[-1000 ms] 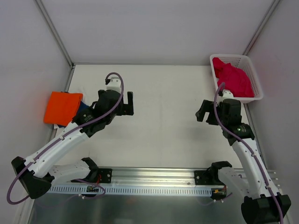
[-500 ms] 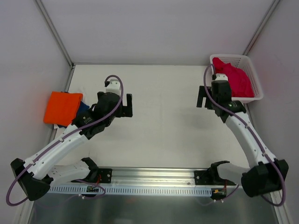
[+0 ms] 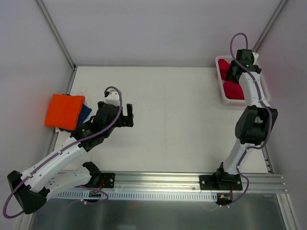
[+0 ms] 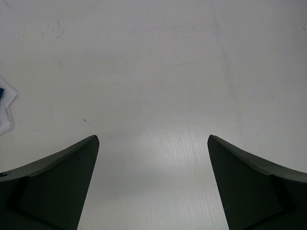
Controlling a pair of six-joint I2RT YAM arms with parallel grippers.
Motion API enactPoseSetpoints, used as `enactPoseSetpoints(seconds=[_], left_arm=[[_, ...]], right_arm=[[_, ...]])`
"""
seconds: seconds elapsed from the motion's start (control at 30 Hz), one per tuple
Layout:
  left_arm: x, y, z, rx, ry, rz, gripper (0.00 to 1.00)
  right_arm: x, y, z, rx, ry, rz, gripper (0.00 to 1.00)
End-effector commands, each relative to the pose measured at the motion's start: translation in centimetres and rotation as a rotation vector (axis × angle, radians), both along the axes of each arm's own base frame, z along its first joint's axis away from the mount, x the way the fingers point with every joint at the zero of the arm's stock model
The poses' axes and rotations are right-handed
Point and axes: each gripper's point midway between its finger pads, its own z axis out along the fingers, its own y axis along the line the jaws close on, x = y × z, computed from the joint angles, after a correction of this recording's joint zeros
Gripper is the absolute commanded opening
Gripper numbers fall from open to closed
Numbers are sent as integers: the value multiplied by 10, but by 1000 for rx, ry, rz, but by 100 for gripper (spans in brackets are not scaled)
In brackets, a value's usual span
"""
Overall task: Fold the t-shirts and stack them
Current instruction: Grab the tshirt from the pile
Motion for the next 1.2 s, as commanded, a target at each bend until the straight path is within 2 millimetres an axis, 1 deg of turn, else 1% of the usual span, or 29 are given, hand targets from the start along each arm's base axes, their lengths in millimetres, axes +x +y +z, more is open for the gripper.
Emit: enactPoseSetpoints(seconds=[0.0, 0.03, 0.07, 0.1, 0.13, 0.17, 0.23, 0.27, 0.33, 0.37, 0.43, 0.47, 0.57, 0.6, 0.63, 0.7, 0.77, 0.8, 0.83, 0.87, 0.9, 0.97, 1.03, 1.07, 1.1, 1.13, 1.17], left_arm=[[6, -6, 9, -48, -85, -26, 99], [6, -7, 8, -41, -92, -38, 99], [8, -11, 6, -43, -95, -49, 99], [9, -11, 5, -33, -94, -54, 99], [11, -12, 3, -27, -92, -56, 99], [14, -14, 0, -14, -81, -51, 99], [19, -13, -4, 6, -70, -39, 99], [22, -15, -10, 20, -55, -37, 99], [26, -16, -13, 26, -42, -28, 99], [28, -18, -18, 34, -28, -25, 99], [30, -20, -21, 29, -15, -26, 99], [31, -22, -24, 31, -8, -29, 99], [31, -21, -27, 29, -5, -31, 99], [31, -20, -27, 26, -6, -29, 99], [31, -19, -30, 26, -5, -26, 99], [30, -15, -29, 21, -12, -19, 99], [28, -11, -26, 7, -25, -12, 99], [27, -7, -25, 1, -34, -5, 99], [26, -5, -25, -4, -38, -1, 99], [25, -5, -24, -8, -43, -4, 99], [25, -4, -23, -12, -46, -4, 99], [23, -2, -21, -18, -53, -10, 99], [22, -3, -21, -20, -54, -12, 99], [22, -4, -22, -25, -50, -14, 99], [22, -5, -23, -28, -45, -16, 99], [23, -6, -26, -27, -34, -13, 99], [23, -6, -28, -33, -27, -6, 99]], right_arm=[[18, -29, 15, 15, -28, -59, 99], [28, -35, 27, 13, -60, -52, 99], [35, -39, 24, 47, -70, -40, 100], [42, -40, 13, 73, -58, -30, 100], [51, -42, 21, 92, -89, -22, 99], [54, -46, 18, 112, -86, -24, 99], [60, -48, 12, 123, -73, -16, 99], [65, -49, 4, 122, -51, -12, 99], [69, -48, -8, 134, -33, -3, 100], [72, -49, -22, 139, -9, -3, 99], [74, -49, -35, 153, 12, -1, 98], [74, -50, -48, 165, 34, -2, 98], [73, -50, -68, 184, 67, -10, 97], [71, -53, -72, 173, 79, -21, 92], [70, -54, -75, 167, 87, -26, 90], [66, -57, -83, 150, 111, -28, 86], [64, -60, -85, 132, 124, -37, 77], [63, -61, -86, 124, 130, -36, 63], [62, -63, -86, 121, 132, -35, 53], [61, -63, -87, 117, 136, -39, 34], [60, -64, -84, 112, 133, -43, 1], [62, -62, -78, 115, 113, -30, 1], [62, -57, -60, 118, 66, -5, 0], [64, -49, -51, 142, 36, 25, 0], [67, -44, -40, 153, -6, 46, 0], [64, -34, -16, 160, -56, 73, 0], [64, -22, -1, 181, -94, 115, 0]])
